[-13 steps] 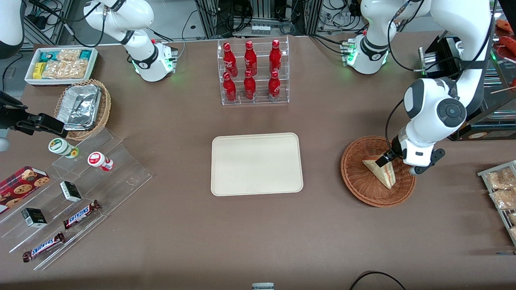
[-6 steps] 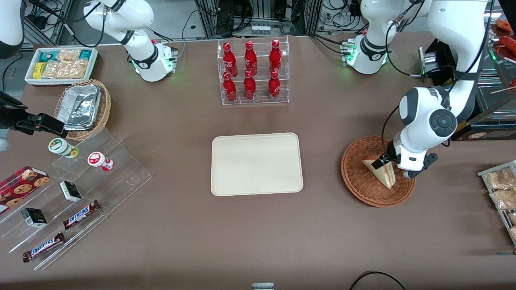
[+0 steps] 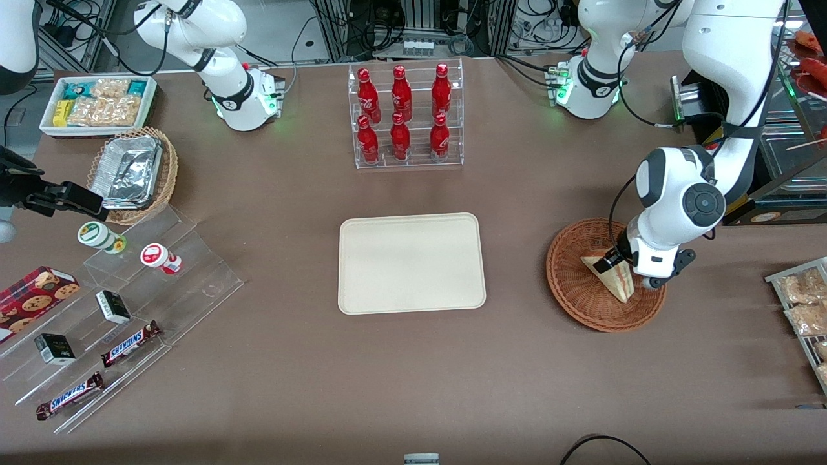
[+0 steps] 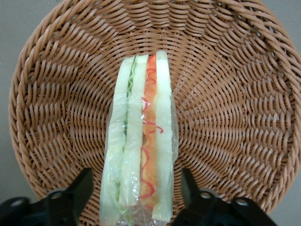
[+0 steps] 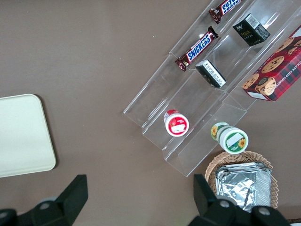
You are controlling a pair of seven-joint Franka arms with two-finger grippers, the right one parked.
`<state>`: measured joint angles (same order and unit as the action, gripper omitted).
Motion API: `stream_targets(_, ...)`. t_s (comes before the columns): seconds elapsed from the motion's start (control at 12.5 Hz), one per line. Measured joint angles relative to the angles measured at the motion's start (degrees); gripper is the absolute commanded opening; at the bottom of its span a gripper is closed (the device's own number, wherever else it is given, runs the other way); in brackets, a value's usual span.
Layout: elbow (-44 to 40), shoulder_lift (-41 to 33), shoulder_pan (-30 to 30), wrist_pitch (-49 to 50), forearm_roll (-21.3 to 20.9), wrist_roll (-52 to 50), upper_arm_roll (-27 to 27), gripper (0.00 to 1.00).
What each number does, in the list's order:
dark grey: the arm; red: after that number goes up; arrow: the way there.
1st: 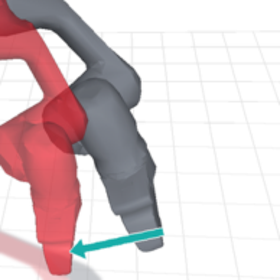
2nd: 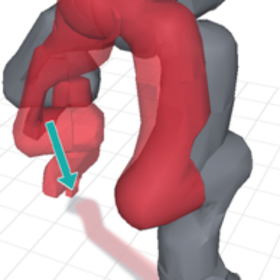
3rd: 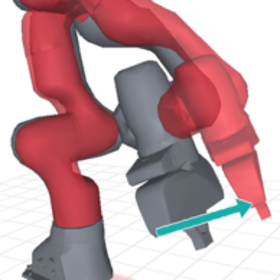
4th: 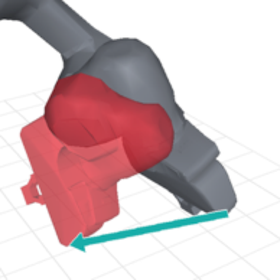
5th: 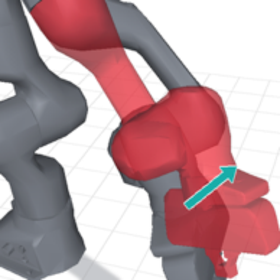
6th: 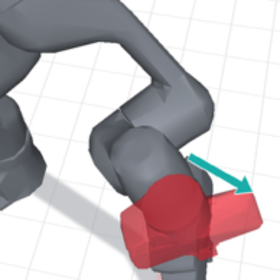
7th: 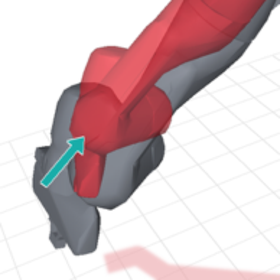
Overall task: Place sandwich from basket to tray
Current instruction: 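Lower the open left gripper around the sandwich's upright edge, then close the left gripper on the sandwich and lift it, then carry the held sandwich with the left gripper over the cream tray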
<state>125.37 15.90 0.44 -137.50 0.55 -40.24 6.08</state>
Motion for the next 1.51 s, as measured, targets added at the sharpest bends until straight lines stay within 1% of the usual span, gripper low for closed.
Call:
stream_targets(0.32,-1.62,-0.01,-0.04,0.94,0.0,0.0,0.05,0.0)
stream_targets(0.64,-9.45,-0.19,-0.15,11.06,-0.01,0.0,0.66,0.0)
stream_targets(0.8,-12.33,-0.26,-0.53,14.28,-0.04,0.15,1.36,0.0)
stream_targets(1.12,-15.39,-0.26,-4.74,18.38,-0.08,4.09,1.78,0.0)
stream_targets(1.51,-16.35,0.05,-12.7,18.98,-0.08,5.02,2.01,0.0)
